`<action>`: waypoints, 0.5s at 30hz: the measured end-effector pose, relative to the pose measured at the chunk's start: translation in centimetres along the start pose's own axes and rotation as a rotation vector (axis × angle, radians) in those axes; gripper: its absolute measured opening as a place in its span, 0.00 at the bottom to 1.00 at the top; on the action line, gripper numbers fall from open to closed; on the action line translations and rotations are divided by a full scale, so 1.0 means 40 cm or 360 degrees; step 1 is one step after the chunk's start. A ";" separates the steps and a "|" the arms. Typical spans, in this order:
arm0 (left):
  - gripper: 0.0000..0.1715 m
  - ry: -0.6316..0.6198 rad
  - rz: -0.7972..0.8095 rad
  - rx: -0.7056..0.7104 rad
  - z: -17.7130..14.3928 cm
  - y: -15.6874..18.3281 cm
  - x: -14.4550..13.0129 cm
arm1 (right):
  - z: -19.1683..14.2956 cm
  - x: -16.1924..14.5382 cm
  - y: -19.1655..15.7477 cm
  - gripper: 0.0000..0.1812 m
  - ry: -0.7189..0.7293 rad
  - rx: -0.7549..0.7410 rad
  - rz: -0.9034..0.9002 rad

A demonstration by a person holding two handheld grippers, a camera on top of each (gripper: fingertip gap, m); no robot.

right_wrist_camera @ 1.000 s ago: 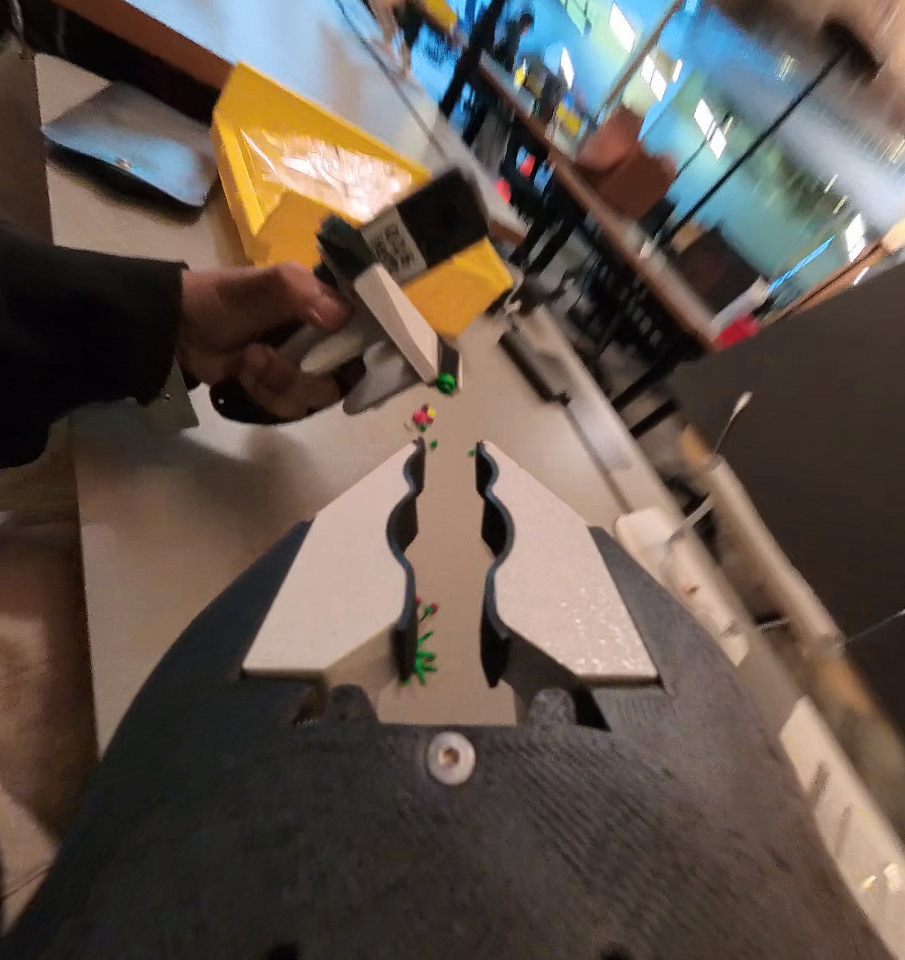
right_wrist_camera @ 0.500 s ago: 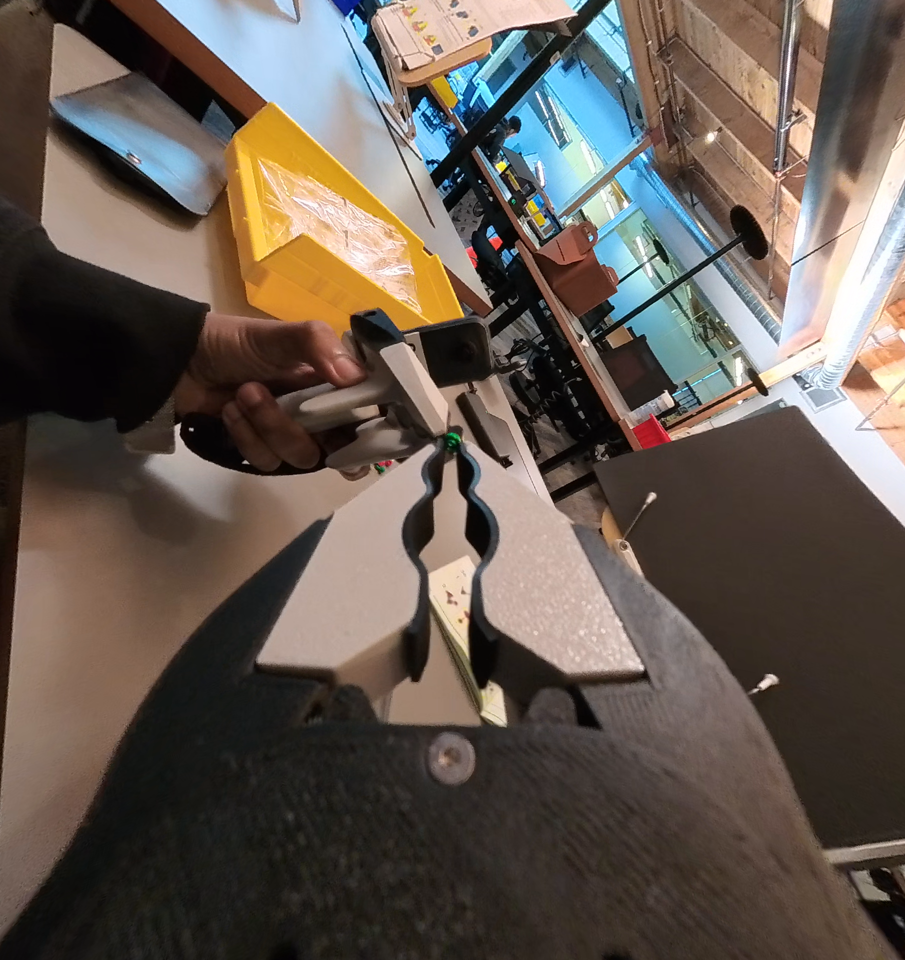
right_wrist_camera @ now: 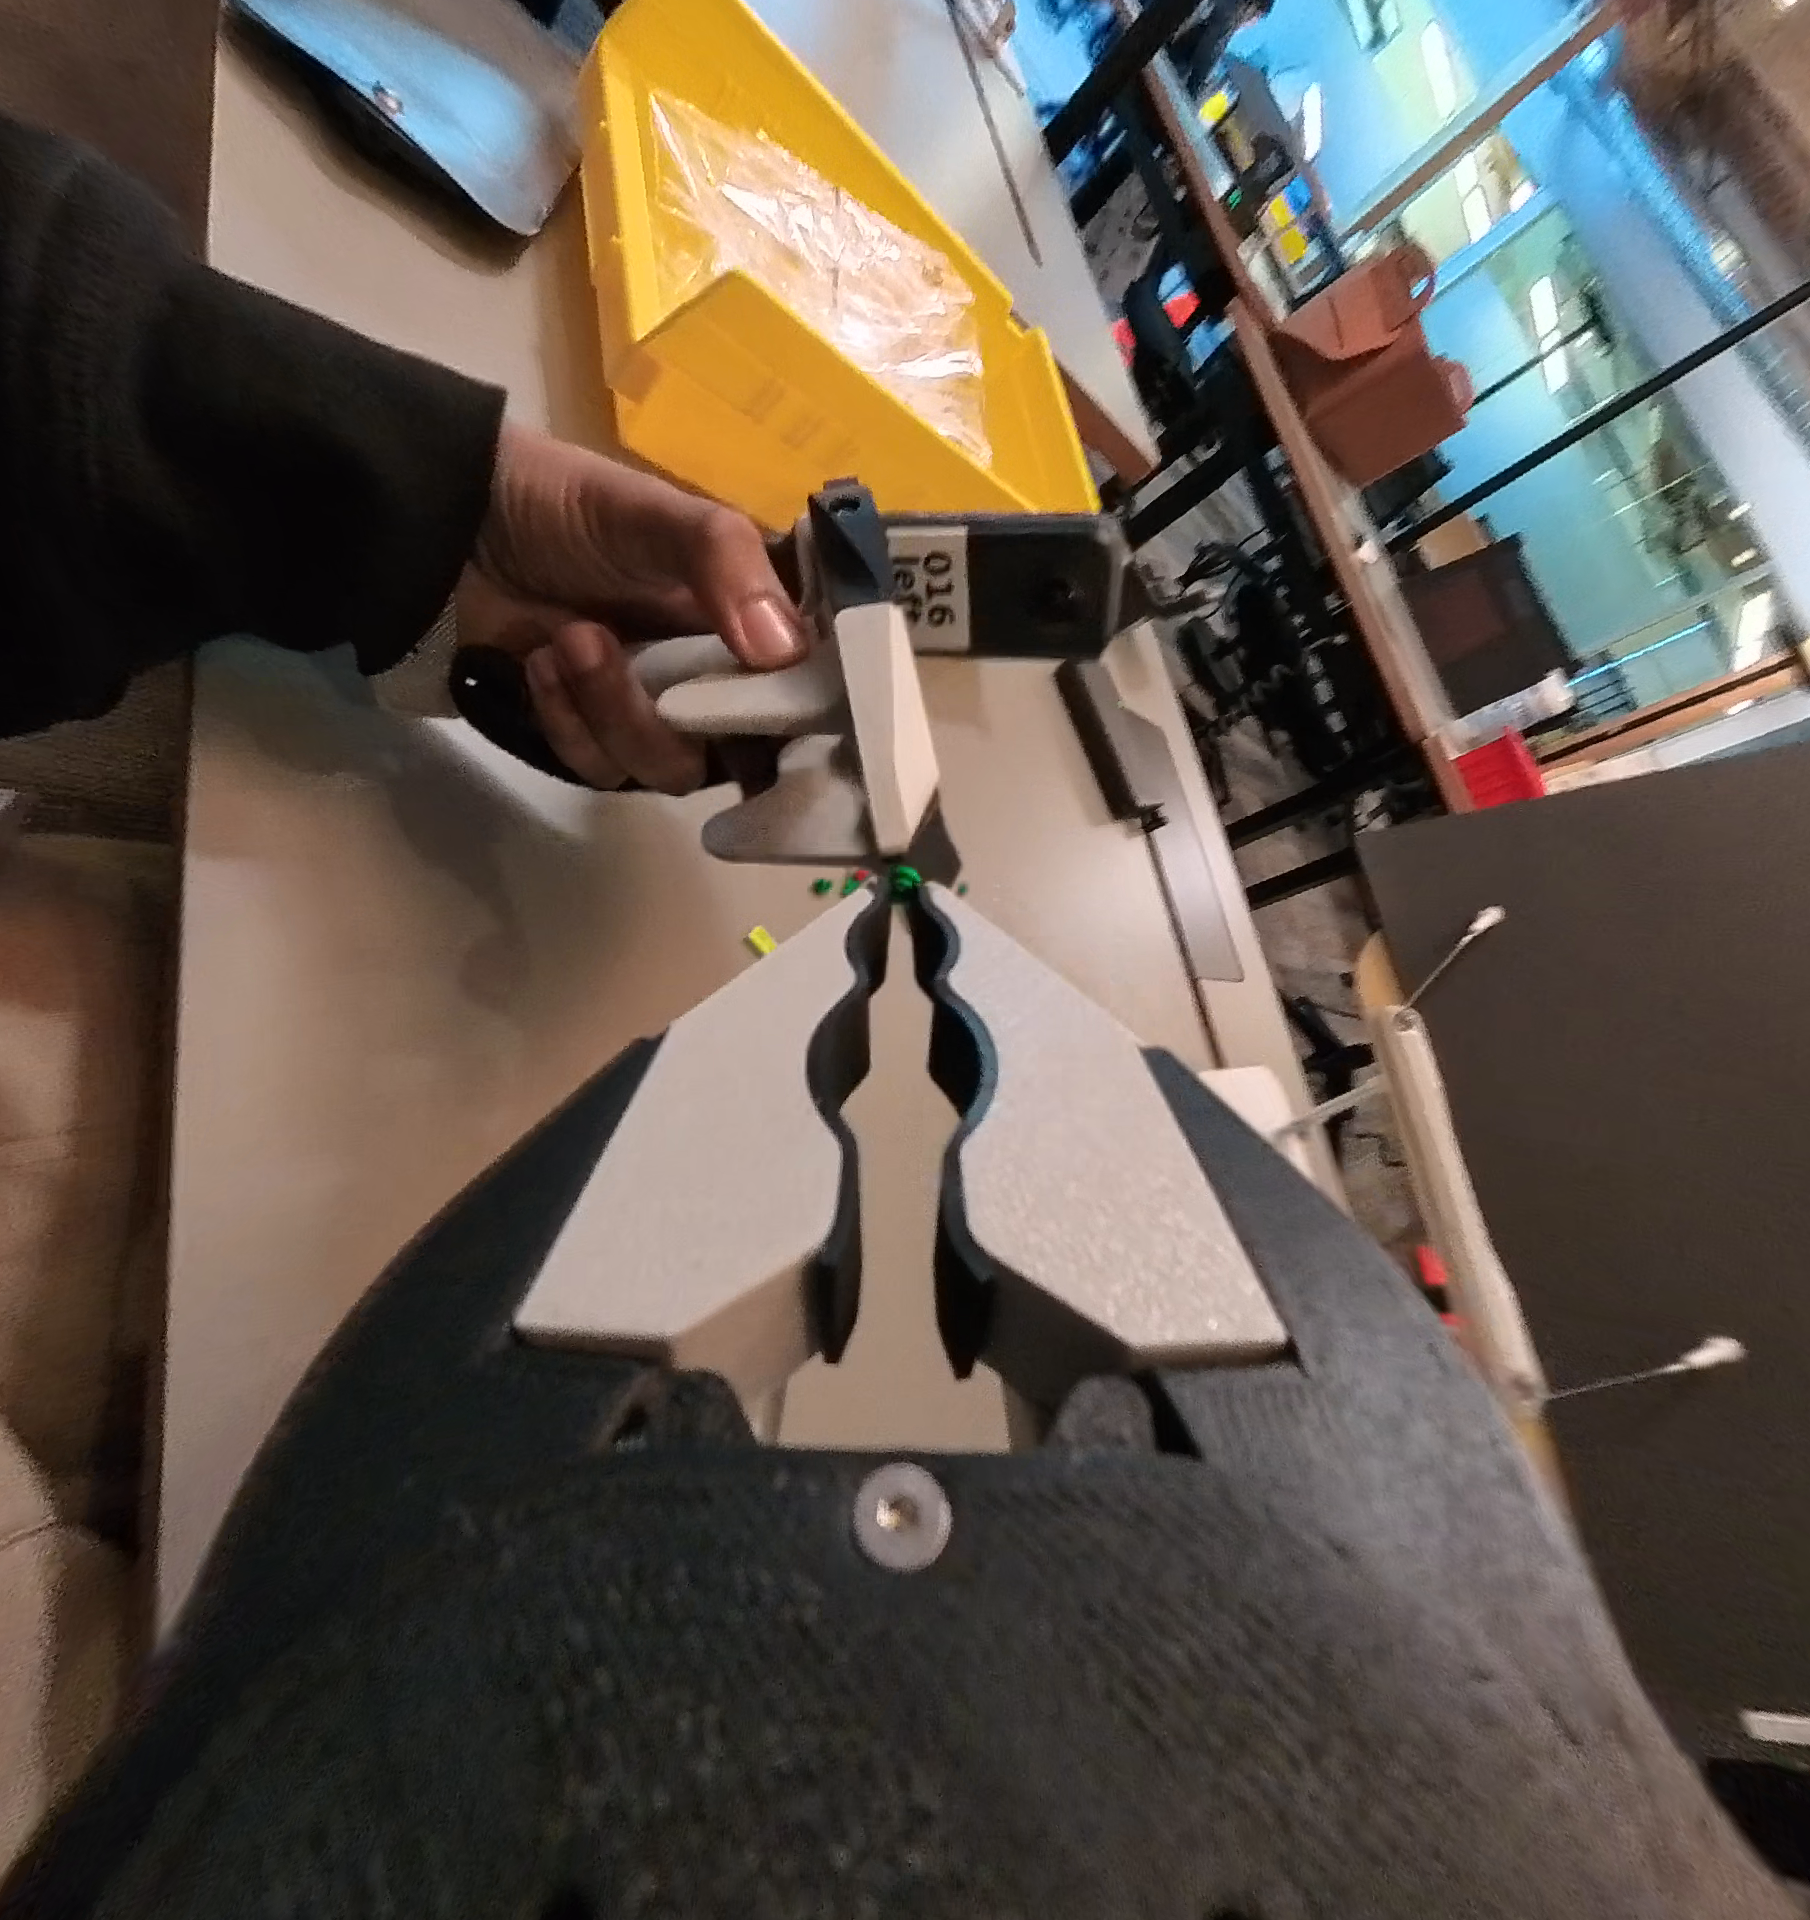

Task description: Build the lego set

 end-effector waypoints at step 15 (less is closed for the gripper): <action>0.19 0.0483 0.0111 0.0597 -0.141 -0.068 0.085 | 0.182 -0.230 -0.128 0.01 -0.0823 0.1122 0.0508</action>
Point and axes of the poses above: each gripper's, where its closed fingertips meet, z out along the fingers, x out of its top, y = z × x across the jaws, the point moved 4 cm from there along -z, back along the fingers, and after that the axes turned 12 degrees about x, right-handed, at the moved point
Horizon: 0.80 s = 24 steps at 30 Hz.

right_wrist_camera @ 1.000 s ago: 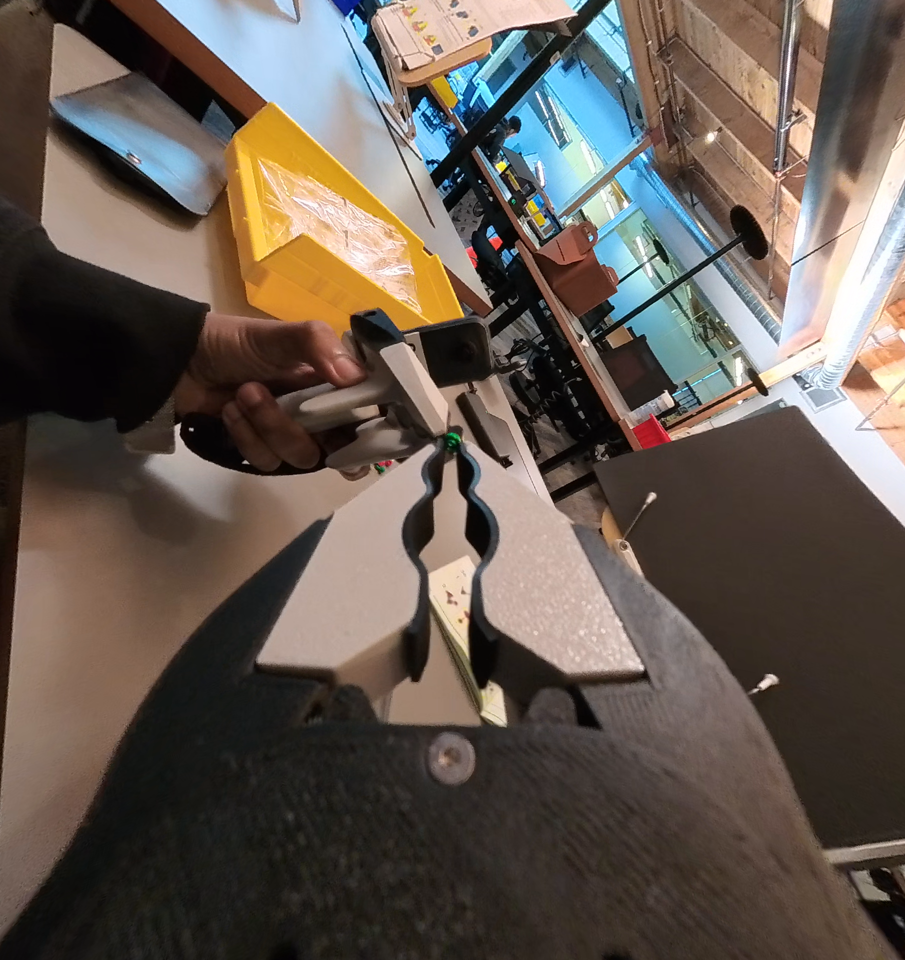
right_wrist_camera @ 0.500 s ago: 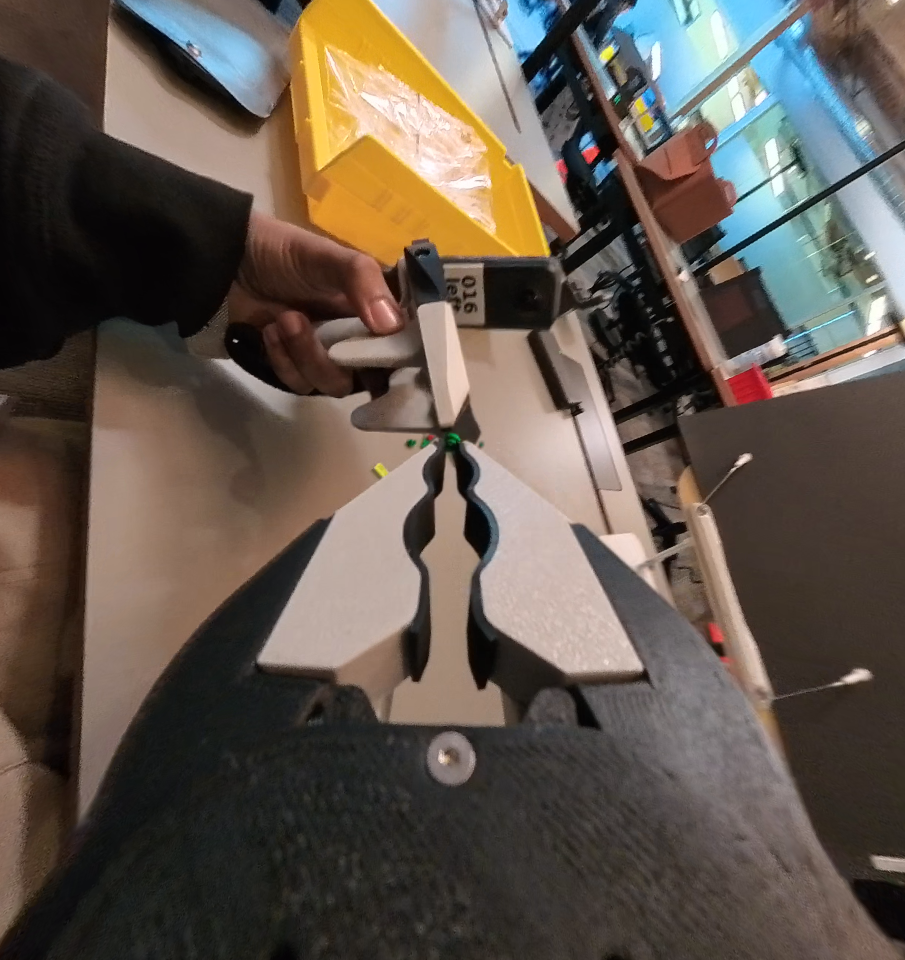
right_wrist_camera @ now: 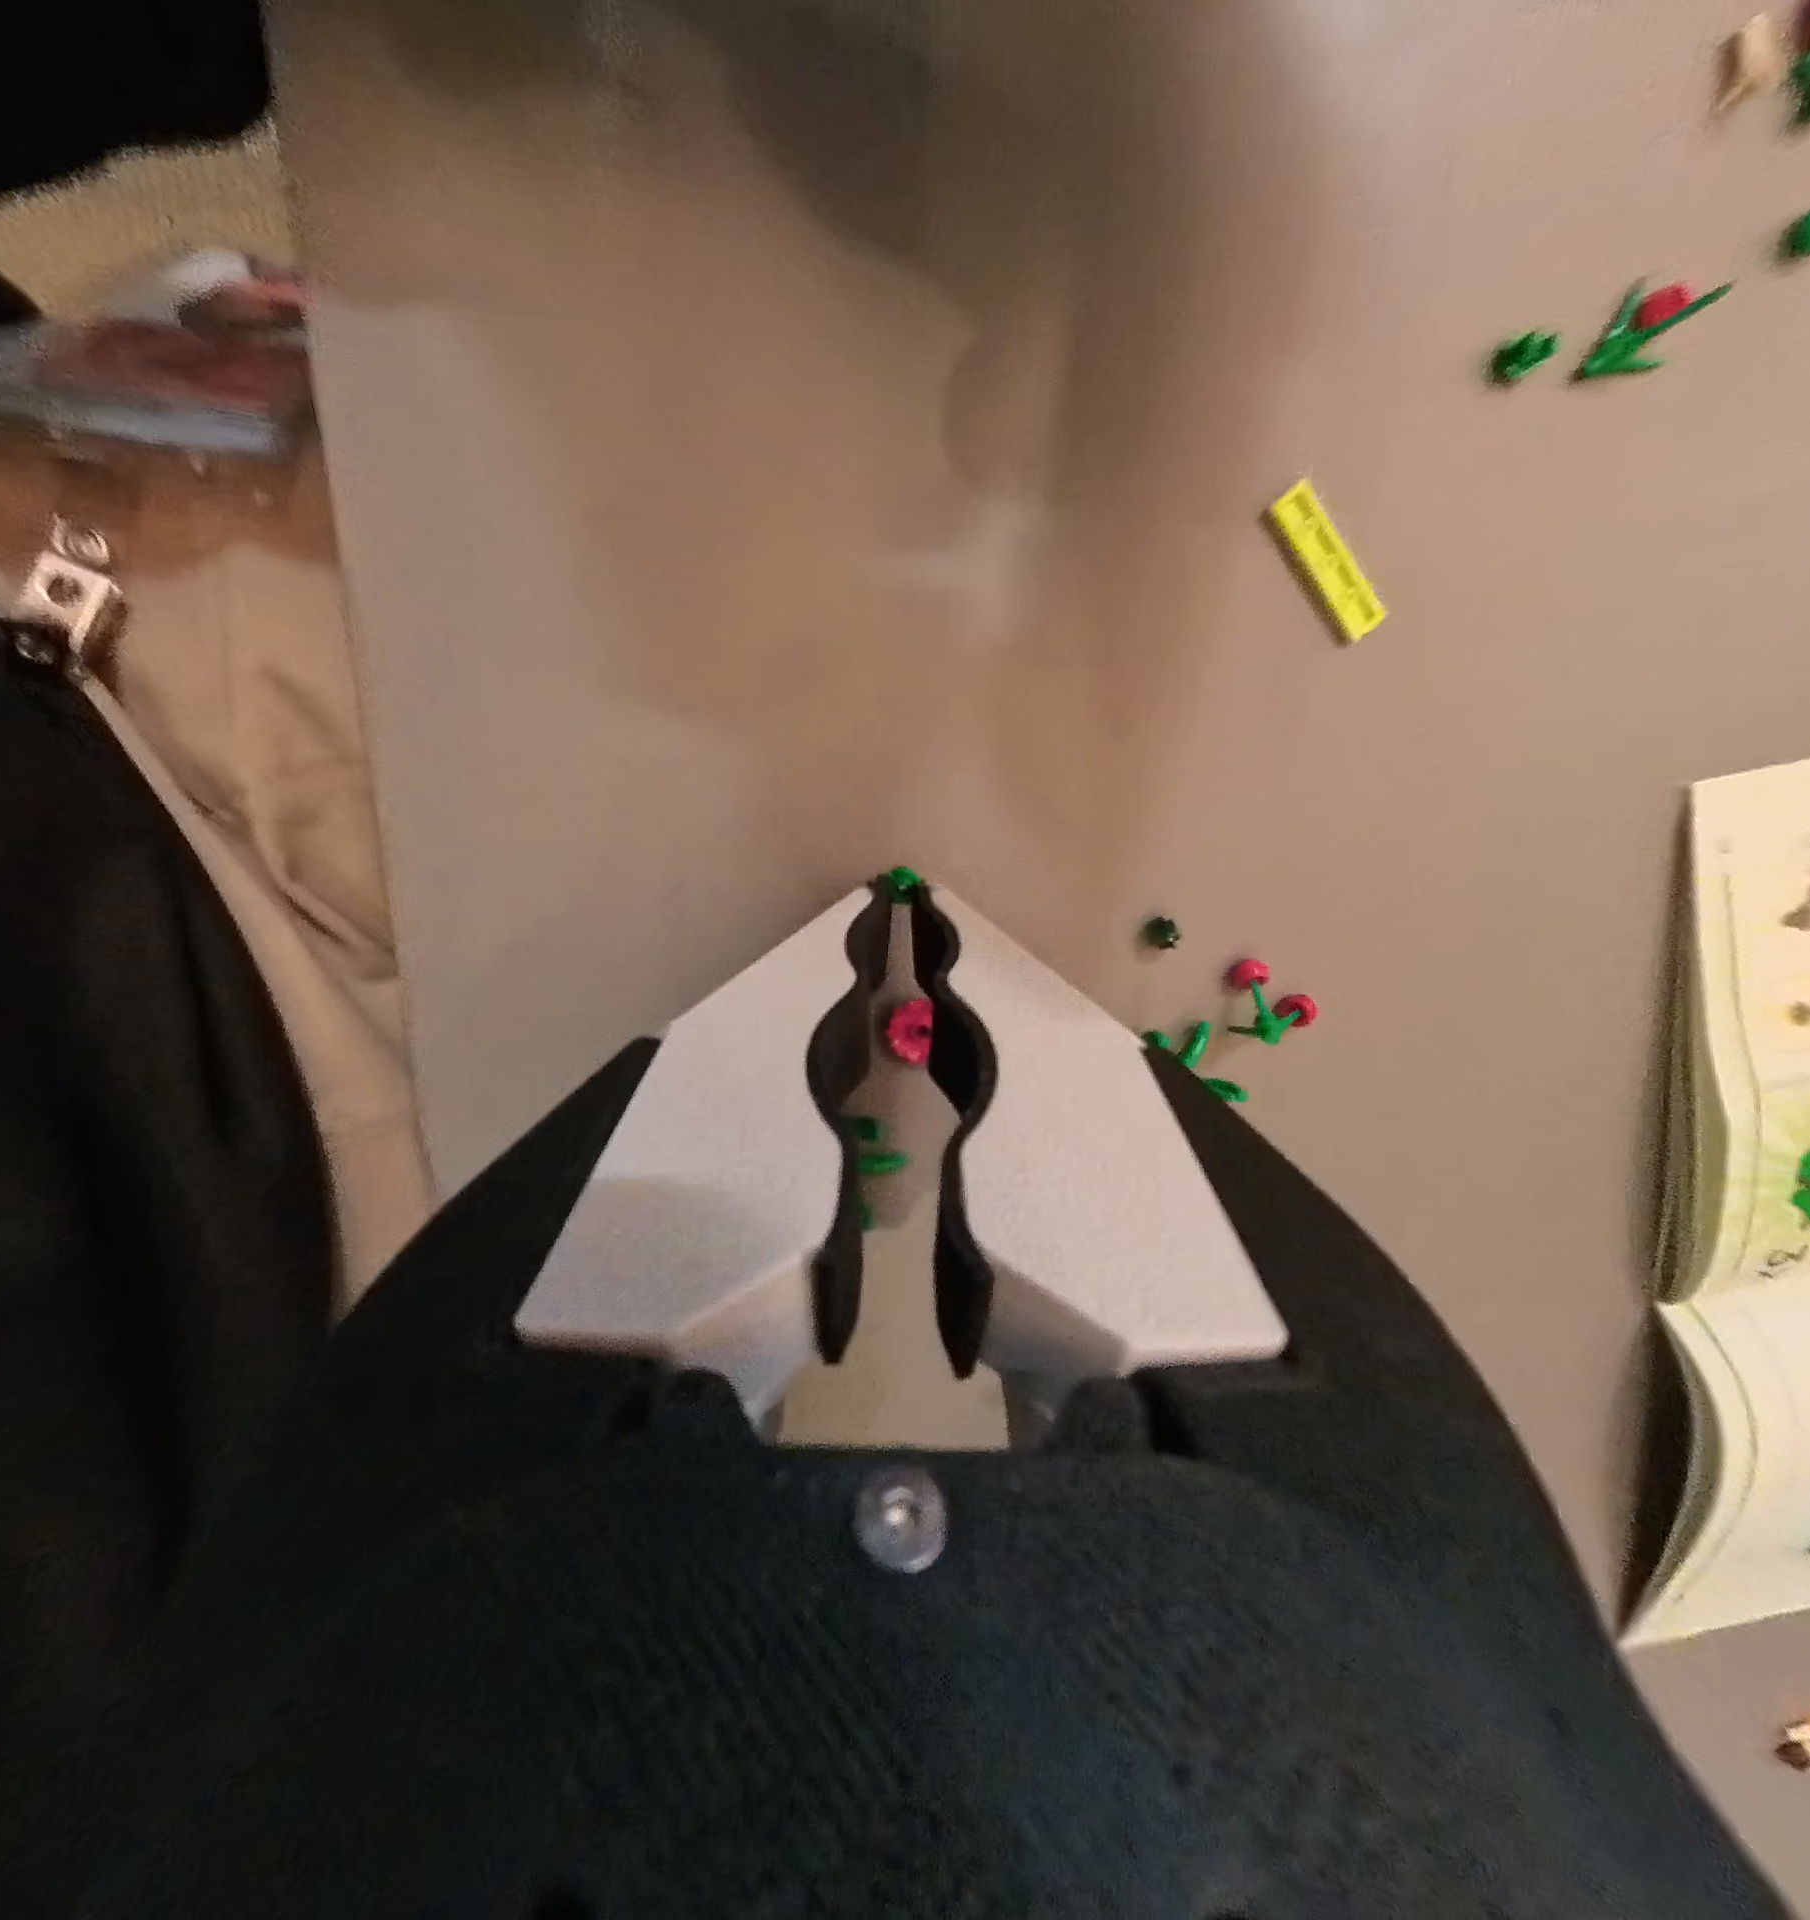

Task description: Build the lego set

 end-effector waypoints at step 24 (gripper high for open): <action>0.16 0.0070 -0.0018 -0.0019 -0.002 -0.002 0.011 | -0.030 -0.071 0.011 0.10 -0.0077 0.0133 0.0215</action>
Point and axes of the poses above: each gripper's, where its closed fingertips meet, z out along the fingers, x out of its top, y = z × x across the jaws, the point moved 4 cm from there along -z, back along the fingers, and after that the axes turned 12 degrees about x, right-handed, at the moved point
